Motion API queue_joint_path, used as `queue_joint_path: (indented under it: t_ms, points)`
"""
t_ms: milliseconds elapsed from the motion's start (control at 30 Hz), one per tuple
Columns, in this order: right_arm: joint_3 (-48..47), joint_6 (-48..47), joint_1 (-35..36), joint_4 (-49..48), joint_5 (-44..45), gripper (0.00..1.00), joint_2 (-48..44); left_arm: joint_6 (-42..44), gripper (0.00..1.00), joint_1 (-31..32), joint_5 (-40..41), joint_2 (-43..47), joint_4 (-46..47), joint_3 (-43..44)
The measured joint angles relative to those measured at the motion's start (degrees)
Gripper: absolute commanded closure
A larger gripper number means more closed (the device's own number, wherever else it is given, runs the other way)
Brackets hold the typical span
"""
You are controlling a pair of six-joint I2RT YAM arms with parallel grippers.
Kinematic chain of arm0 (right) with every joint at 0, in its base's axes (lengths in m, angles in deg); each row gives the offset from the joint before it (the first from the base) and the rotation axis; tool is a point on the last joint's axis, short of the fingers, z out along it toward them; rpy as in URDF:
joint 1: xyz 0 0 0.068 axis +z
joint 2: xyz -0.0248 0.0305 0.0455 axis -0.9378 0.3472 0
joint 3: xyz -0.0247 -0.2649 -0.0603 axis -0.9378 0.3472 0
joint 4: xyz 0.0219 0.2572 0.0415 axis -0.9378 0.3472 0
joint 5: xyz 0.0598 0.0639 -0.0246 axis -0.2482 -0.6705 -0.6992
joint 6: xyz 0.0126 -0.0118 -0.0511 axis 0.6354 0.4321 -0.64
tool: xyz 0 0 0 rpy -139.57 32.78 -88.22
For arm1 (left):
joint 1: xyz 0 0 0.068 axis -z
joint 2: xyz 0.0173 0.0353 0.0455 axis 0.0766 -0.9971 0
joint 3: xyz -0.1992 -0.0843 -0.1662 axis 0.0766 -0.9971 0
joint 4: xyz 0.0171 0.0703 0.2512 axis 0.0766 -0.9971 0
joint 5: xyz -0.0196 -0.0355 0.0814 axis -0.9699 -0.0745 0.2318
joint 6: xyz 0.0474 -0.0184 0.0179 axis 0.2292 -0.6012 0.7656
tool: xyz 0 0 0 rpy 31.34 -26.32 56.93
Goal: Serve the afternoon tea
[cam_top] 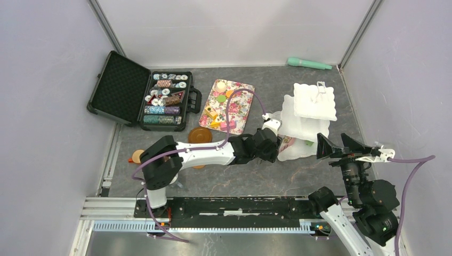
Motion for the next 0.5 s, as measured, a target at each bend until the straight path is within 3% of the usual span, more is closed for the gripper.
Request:
queue_joint_path:
  t_ms: [500]
  points:
    - [1.4, 0.0, 0.0, -0.7, 0.0, 0.02, 0.0, 1.0, 0.4, 0.0, 1.1, 16.6, -3.8, -9.0]
